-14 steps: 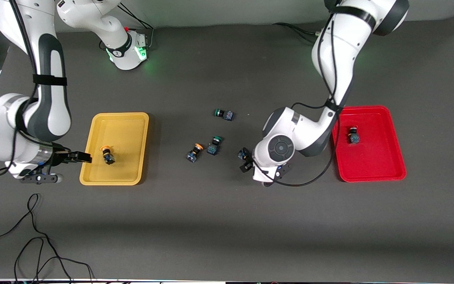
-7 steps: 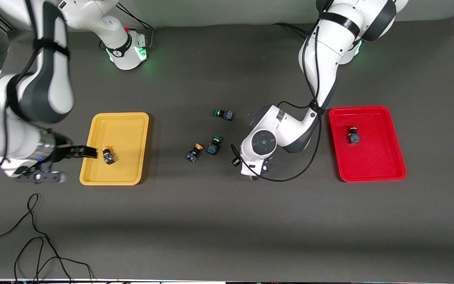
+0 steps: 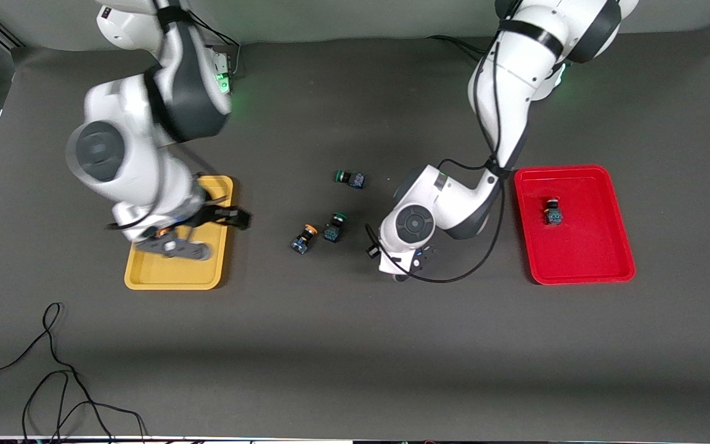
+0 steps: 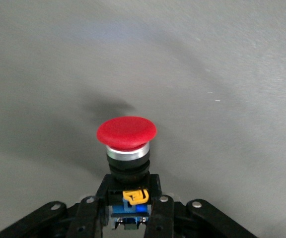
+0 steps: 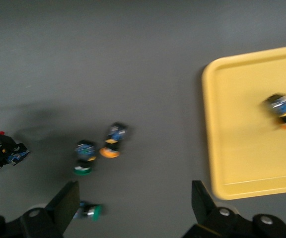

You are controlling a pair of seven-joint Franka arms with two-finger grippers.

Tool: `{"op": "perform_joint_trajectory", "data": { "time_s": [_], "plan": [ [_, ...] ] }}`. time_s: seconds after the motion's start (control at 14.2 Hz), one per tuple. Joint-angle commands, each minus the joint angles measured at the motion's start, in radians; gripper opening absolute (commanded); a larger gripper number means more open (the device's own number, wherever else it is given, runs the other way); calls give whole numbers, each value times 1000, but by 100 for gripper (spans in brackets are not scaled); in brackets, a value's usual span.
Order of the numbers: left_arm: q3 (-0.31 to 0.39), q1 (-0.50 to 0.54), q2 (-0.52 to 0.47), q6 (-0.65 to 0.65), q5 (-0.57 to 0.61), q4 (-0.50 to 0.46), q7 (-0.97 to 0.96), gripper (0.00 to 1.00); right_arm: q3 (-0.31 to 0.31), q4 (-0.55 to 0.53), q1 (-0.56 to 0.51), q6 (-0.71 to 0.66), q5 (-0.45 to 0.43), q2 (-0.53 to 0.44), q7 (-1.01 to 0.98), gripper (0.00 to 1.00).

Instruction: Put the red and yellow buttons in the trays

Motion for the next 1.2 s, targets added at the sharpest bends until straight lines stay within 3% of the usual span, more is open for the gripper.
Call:
{"op": "perform_joint_trajectory", "data": {
  "time_s": [0.0,0.28,0.56,0.71,0.99,1.13],
  "plan": [
    [9,86,-107,-231,14,-6,191,0,-10,-8,86,88,63,50,83,100],
    [32,200,-234,-311,251,-165,409,0,3,-136,162,341,119,142,70,100],
    [33,359,-354,-298,389,-326,637,0,88,-341,147,654,126,186,8,100],
    [33,436,-380,-264,449,-386,733,0,112,-343,127,700,215,260,8,100],
    [33,534,-451,-49,586,-601,750,0,145,-283,102,734,456,386,25,100],
    [33,546,-457,-34,588,-615,750,0,148,-274,70,724,493,392,39,98]
  ]
}}
